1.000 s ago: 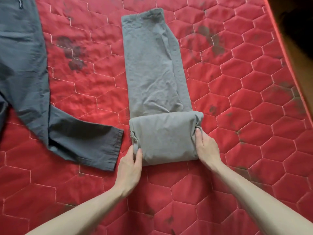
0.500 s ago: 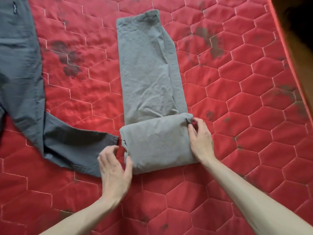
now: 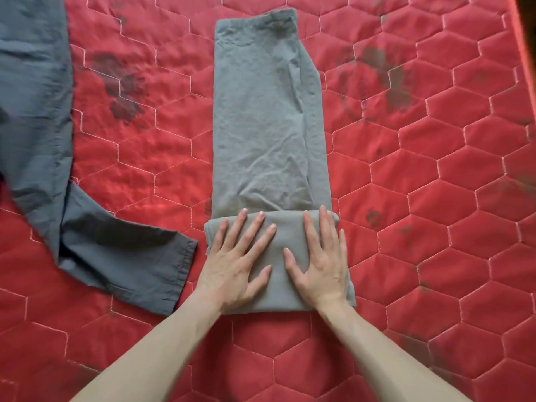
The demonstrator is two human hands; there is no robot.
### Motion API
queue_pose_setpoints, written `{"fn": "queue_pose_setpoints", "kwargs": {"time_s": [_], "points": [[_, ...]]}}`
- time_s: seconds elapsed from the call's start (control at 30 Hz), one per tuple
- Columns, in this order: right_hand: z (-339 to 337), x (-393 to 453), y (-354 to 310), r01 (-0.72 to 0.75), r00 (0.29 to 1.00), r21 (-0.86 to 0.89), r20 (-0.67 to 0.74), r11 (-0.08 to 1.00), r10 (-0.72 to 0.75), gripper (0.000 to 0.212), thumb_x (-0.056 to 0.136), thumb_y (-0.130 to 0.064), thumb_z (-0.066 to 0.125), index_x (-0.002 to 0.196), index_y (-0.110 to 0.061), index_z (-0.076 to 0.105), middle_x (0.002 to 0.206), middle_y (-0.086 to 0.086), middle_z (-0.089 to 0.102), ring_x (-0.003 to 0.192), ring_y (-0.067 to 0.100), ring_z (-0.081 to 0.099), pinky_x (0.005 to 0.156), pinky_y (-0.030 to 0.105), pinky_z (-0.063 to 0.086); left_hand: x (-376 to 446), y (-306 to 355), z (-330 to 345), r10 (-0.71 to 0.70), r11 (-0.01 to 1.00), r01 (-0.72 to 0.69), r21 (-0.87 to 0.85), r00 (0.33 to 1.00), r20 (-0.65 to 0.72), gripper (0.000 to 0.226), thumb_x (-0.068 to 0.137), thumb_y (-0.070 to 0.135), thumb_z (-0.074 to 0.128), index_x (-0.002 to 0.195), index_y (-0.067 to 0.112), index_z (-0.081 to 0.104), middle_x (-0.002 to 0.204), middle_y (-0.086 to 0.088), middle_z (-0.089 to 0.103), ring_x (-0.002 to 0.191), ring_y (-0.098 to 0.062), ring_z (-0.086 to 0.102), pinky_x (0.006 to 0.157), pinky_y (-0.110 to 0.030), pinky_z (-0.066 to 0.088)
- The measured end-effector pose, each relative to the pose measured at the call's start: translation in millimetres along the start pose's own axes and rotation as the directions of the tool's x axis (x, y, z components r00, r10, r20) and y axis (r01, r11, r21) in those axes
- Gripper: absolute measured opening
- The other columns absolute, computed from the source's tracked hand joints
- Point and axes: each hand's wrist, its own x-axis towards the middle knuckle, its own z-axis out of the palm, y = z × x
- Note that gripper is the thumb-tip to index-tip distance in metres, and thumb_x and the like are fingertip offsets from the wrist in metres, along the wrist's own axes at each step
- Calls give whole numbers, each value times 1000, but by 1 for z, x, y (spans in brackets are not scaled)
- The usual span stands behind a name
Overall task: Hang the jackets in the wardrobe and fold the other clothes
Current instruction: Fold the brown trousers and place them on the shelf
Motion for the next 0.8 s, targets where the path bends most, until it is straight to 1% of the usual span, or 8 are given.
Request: {"fn": "queue_pose_setpoints", "kwargs": {"time_s": [0.1,0.23,0.4,0.47,0.53,0.6,0.7,0.8], "points": [[0,0,2,-37,999,11,5,999,37,84,92,-57,56,163,-19,30,172,7,19,159,24,18,126,56,19,1,-2,1,6,1000,-6,-16,1000,-19,80,93,50,57,163,24,29,173,-3,16,160,-34,7,126,-60,14],[-1,0,3,8,1000,47,7,999,-8,84,94,-55,53,163,-13,29,172,11,17,160,26,17,125,56,22,-1,-5,-4,44,998,-44,-53,999,-10,77,96,46,56,164,22,28,173,-4,15,161,-34,6,127,-59,12],[-11,4,20,145,979,74,132,987,-153,83,98,-55,50,165,-15,20,174,13,6,161,28,9,128,52,17,-6,-29,-12,232,973,-232,-4,973,14,61,104,26,41,163,16,29,173,-6,18,160,-31,10,129,-51,13],[-22,11,39,272,937,92,202,958,-285,75,102,-51,48,165,-17,23,174,13,5,160,29,11,125,54,24,-10,-51,-18,321,946,-322,25,946,37,65,102,13,45,164,15,27,173,-6,18,160,-27,13,129,-47,16],[-39,21,63,439,864,33,257,898,-432,64,106,-38,45,164,-19,26,173,13,9,160,28,15,122,53,30,-16,-70,-29,369,922,-375,90,926,82,79,93,-1,51,165,14,22,173,-6,16,160,-26,13,129,-46,18],[-58,30,85,586,776,-84,346,806,-527,71,99,-16,49,165,-21,22,173,10,11,160,24,15,122,48,31,-25,-82,-39,372,907,-386,170,922,107,83,88,-6,46,165,13,20,173,-7,14,160,-28,14,127,-47,20],[-81,36,106,700,689,-223,461,679,-559,105,73,4,54,167,-23,14,174,8,9,161,24,11,123,46,27,-36,-82,-47,320,913,-343,223,938,133,81,87,2,38,165,13,21,173,-11,15,159,-32,15,125,-49,24],[-87,35,111,743,656,-270,479,613,-584,99,75,3,40,167,-24,14,173,14,10,160,30,13,121,53,30,-37,-71,-48,249,941,-279,190,954,165,87,83,22,57,163,12,27,172,-13,18,159,-35,16,126,-52,25]]}}
